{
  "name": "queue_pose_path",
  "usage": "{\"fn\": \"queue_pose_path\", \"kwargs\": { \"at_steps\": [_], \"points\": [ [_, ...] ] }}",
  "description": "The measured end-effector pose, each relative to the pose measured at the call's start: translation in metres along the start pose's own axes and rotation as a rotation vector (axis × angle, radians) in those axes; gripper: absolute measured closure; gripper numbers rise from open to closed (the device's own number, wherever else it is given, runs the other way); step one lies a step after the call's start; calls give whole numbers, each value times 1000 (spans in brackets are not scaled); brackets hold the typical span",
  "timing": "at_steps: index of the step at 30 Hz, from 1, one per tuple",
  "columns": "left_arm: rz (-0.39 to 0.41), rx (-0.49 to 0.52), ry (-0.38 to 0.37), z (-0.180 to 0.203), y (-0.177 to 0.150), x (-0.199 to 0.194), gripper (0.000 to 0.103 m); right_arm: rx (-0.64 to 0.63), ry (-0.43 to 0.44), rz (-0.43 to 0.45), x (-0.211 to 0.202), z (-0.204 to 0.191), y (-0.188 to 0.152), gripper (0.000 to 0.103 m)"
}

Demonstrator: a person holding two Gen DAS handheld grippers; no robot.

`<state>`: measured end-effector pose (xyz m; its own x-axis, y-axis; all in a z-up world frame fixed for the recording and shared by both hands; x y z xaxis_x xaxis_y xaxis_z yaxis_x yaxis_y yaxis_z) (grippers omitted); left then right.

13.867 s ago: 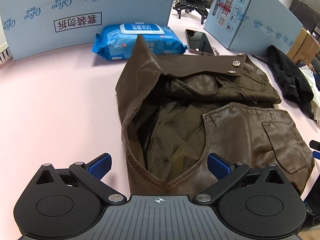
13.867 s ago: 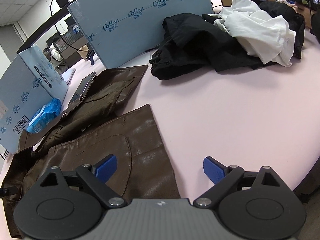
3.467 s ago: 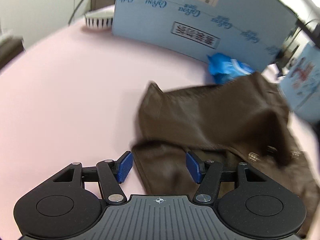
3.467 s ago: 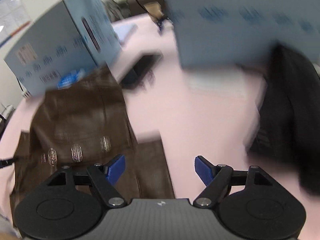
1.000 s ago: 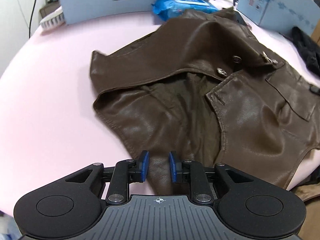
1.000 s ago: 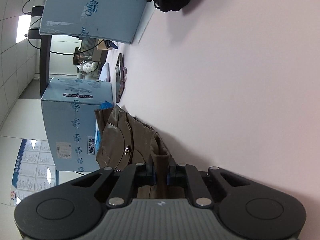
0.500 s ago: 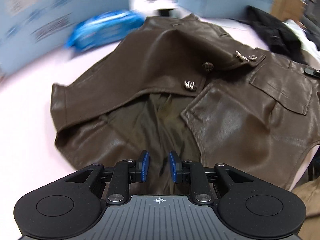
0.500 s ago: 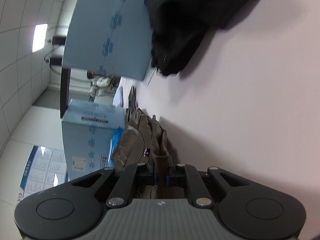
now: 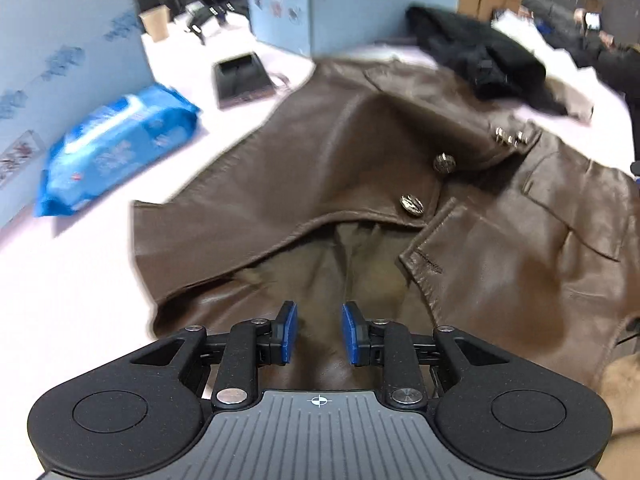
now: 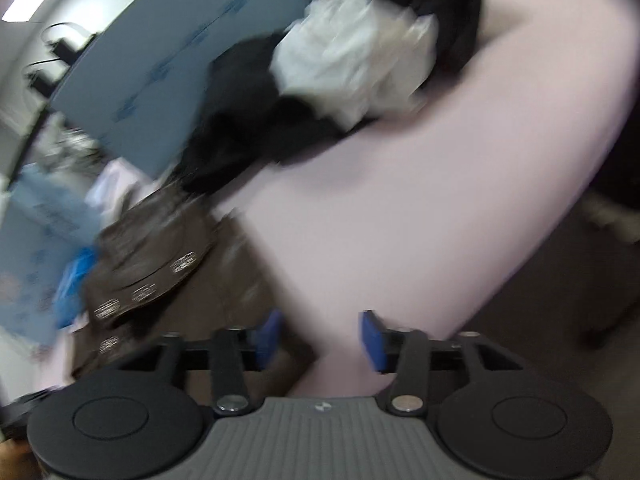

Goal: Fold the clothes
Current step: 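Lower the jacket edge onto the table and open the right tool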

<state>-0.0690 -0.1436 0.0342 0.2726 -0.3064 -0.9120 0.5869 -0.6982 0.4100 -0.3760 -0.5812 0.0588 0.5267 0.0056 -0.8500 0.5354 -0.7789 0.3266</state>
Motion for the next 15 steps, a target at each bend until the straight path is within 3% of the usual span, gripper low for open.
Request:
{"fn": "queue_pose_path", "kwargs": {
  "at_steps": [3,5,7,9,10,12,14,15],
  "points": [
    [72,-36,-70,-5,-15,-25,78,-75,164,7,-9,-31,2,47],
    [114,8,-194,7,-25,-40,71,-138,249,-22,-2,-61,0,47],
    [103,67,-288,24,-33,-43,66,-257,366,-110,20,-109,-11,47],
    [59,87,-329,36,-37,-32,66,-383,472,-254,51,-154,-32,55],
    [12,93,-327,40,-41,-23,66,-434,482,-306,64,-170,-42,62],
    [-94,116,-261,42,-52,-7,66,-534,429,-400,99,-204,-65,64],
    [-102,140,-218,33,-74,-3,70,-575,415,-459,119,-221,-78,65],
    [-100,103,-225,24,-81,-5,72,-589,410,-475,125,-228,-81,65]
  ]
}}
Point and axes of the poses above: each gripper's, at about its wrist camera, not at the fingertips, and x roughly the way its jaws point, z to its right, y to its top, the point moved 3 cm from there along x, roughly the way its jaws point, and after that the axes turned 13 degrees about -z, right-handed, at the moved point
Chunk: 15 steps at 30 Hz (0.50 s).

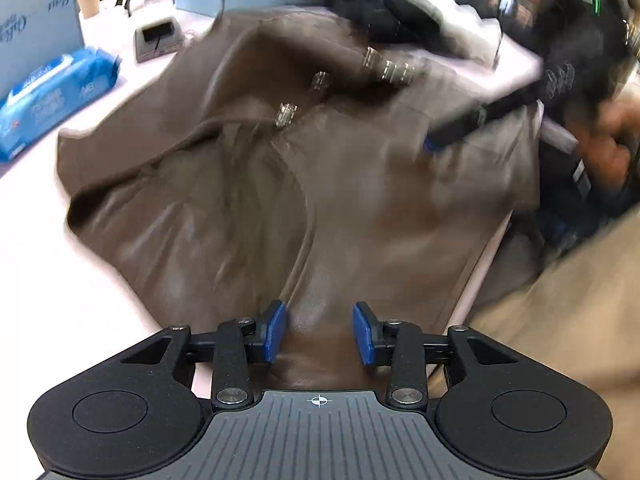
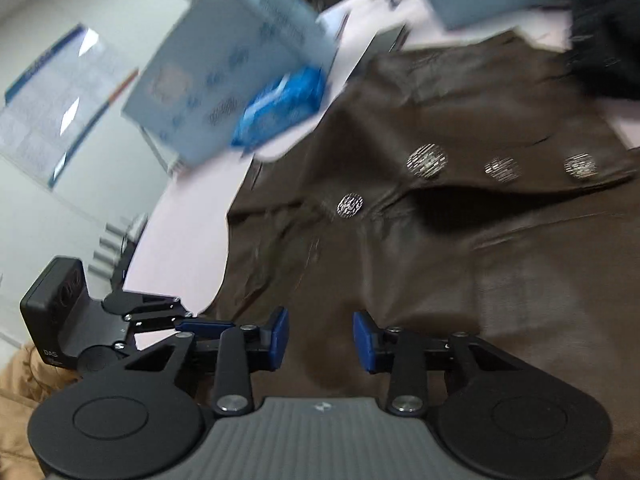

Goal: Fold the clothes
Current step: 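Lower the jacket edge onto the table and open the right tool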

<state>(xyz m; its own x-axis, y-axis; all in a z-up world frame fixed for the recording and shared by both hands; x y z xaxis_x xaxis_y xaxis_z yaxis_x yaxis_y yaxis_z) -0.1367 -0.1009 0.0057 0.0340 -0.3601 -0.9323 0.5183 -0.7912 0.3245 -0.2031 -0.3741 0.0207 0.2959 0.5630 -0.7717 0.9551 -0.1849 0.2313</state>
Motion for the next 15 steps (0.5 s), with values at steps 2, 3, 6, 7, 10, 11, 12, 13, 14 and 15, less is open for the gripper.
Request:
{"fn": "queue_pose_path", "kwargs": {
  "at_steps": [2,3,6,7,10,11,12,13,14,15],
  "points": [
    [-3,-70,8,-12,-8,-5,74,18,-32,60,-9,2,5,64],
    [-7,-92,15,-17,-11,-7,74,51,-45,106,-19,9,8,61],
    [-25,-167,14,-30,-10,-15,73,239,-52,226,-54,56,10,51],
    [-15,-191,9,-32,-4,-21,73,296,-42,249,-62,72,12,51],
    [138,-216,-3,-36,17,-51,69,403,-57,307,-81,107,19,51],
    [197,-240,-8,-37,28,-57,63,405,-99,325,-86,113,22,51],
    [238,-257,-8,-40,37,-58,58,407,-141,342,-90,119,25,51],
    [272,-281,10,-45,50,-56,48,399,-183,350,-93,122,28,50],
    [287,-317,53,-50,67,-50,44,357,-242,338,-92,121,33,49],
    [265,-351,103,-55,80,-42,44,294,-315,313,-90,121,41,48]
  ]
}}
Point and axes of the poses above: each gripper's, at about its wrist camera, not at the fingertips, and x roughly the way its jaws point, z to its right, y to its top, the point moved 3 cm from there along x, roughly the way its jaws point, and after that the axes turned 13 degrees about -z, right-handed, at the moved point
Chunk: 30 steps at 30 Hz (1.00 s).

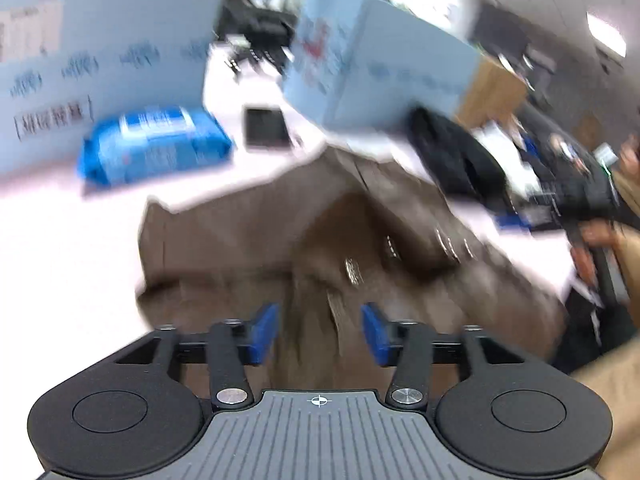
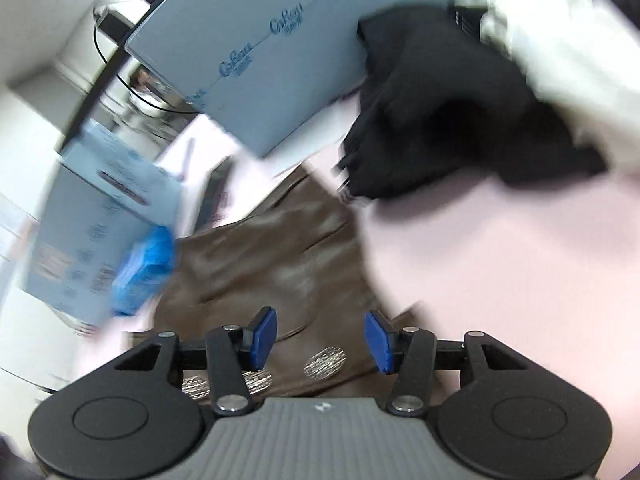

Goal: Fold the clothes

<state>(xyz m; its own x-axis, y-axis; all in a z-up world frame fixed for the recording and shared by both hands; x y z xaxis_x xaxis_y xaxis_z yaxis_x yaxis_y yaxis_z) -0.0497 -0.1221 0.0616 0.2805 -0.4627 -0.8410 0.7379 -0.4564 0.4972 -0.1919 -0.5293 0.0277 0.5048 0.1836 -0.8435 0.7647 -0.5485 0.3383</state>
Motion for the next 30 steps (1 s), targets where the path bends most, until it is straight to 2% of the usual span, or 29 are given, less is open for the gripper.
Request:
{"fn": "queue_pose_path", "kwargs": {
  "at_steps": [2,3,5,7,10,13,16,17,19,20,21,23,25,26,29,30],
  "points": [
    [-46,-51,82,-1,18,22,44,-108,-60,-10,7,-7,9,44],
    [-62,-98,83,-4,28,35,45,-168,-77,-10,13,-13,13,44],
    [-64,-211,8,-10,39,50,44,-273,-108,-1,23,-24,24,43],
    [-44,-260,-12,-11,42,54,44,-289,-93,29,29,-32,40,40],
    [6,-187,118,-4,51,60,44,-252,-23,65,36,-38,71,38],
    [-21,-117,236,-2,56,74,44,-235,-63,50,54,-37,101,37],
    [-128,-171,277,-20,51,94,44,-301,-163,-55,84,-38,107,37],
    [-135,-179,270,-22,47,97,43,-333,-190,-83,91,-39,104,37],
    [-91,-145,263,-22,39,97,43,-403,-212,-111,100,-41,95,39],
    [-91,-142,263,-23,39,97,43,-449,-216,-105,101,-43,89,49],
    [-92,-146,260,-23,40,98,43,-478,-209,-96,100,-45,86,54],
    [-98,-156,253,-24,42,99,39,-484,-185,-90,95,-45,86,76],
    [-98,-147,252,-22,42,101,34,-460,-141,-71,85,-41,90,89],
    [-96,-139,256,-21,41,101,34,-424,-92,-67,79,-37,93,93],
    [-87,-139,254,-22,38,100,34,-326,51,-60,65,-27,100,94],
    [-87,-136,252,-22,37,99,34,-293,137,-50,58,-25,102,94]
  ]
}}
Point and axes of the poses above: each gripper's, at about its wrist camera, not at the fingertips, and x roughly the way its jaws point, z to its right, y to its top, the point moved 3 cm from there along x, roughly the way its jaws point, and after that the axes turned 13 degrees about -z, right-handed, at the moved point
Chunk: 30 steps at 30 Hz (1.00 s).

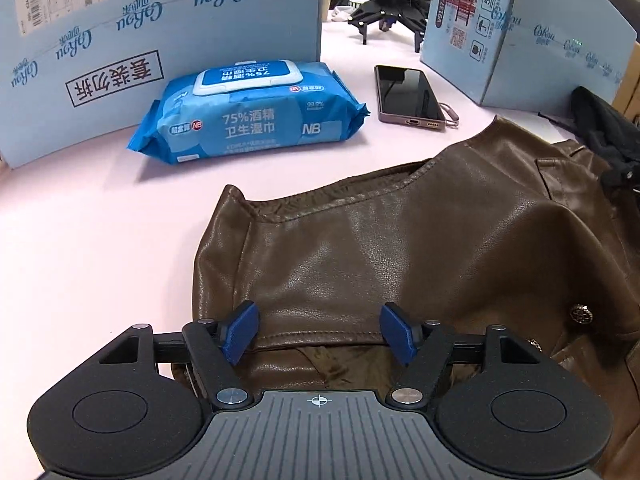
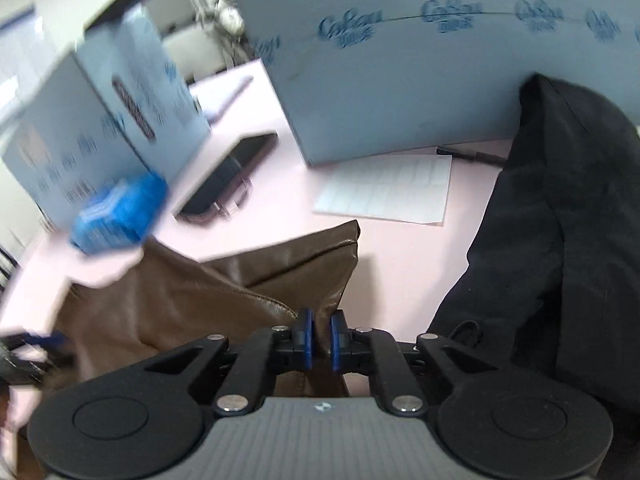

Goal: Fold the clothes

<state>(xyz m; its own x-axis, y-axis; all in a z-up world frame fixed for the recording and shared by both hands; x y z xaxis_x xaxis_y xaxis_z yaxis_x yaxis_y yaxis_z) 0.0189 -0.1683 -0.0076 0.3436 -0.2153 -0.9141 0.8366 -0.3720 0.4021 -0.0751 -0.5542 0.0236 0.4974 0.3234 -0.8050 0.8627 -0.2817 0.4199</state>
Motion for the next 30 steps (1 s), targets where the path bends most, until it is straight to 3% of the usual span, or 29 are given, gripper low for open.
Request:
{"fn": "queue_pose_path", "kwargs": {
  "at_steps": [3,7,10,12,13,15,16,17,19,21,22,24,25,26,28,30],
  "points": [
    [-1,6,-2,0,-1,-1,34,86,185,54,-12,5,9,95],
    [-14,14,0,-1,0,-2,34,138,269,152,-14,10,37,97],
    [-26,9,17,-4,-1,-6,34,116,189,188,-12,14,54,97],
    [-25,-1,39,-5,-1,-9,34,44,59,138,0,17,63,93],
    [-14,-1,68,-4,1,-13,34,25,0,101,7,18,66,86],
    [19,11,111,0,3,-21,34,-14,-143,55,17,20,72,85],
    [37,18,121,1,4,-24,34,0,-154,87,14,21,73,80],
    [52,26,129,2,6,-26,34,31,-127,118,10,23,73,64],
    [80,42,129,3,8,-29,34,90,-78,110,13,26,75,44],
    [80,52,123,3,10,-26,34,93,-89,38,30,26,79,44],
    [60,61,130,2,12,-20,34,78,-108,9,37,25,80,44],
    [-7,77,174,-4,15,-3,33,59,-92,-32,54,22,83,65],
    [-23,61,181,-11,16,2,29,63,-63,-50,60,21,83,87],
    [-20,24,169,-21,18,3,28,68,-11,-78,65,17,83,94],
    [-31,-39,204,-36,23,1,28,56,110,-110,70,6,82,95],
    [-38,-80,227,-52,25,1,28,105,170,-57,69,7,85,95]
  ]
}}
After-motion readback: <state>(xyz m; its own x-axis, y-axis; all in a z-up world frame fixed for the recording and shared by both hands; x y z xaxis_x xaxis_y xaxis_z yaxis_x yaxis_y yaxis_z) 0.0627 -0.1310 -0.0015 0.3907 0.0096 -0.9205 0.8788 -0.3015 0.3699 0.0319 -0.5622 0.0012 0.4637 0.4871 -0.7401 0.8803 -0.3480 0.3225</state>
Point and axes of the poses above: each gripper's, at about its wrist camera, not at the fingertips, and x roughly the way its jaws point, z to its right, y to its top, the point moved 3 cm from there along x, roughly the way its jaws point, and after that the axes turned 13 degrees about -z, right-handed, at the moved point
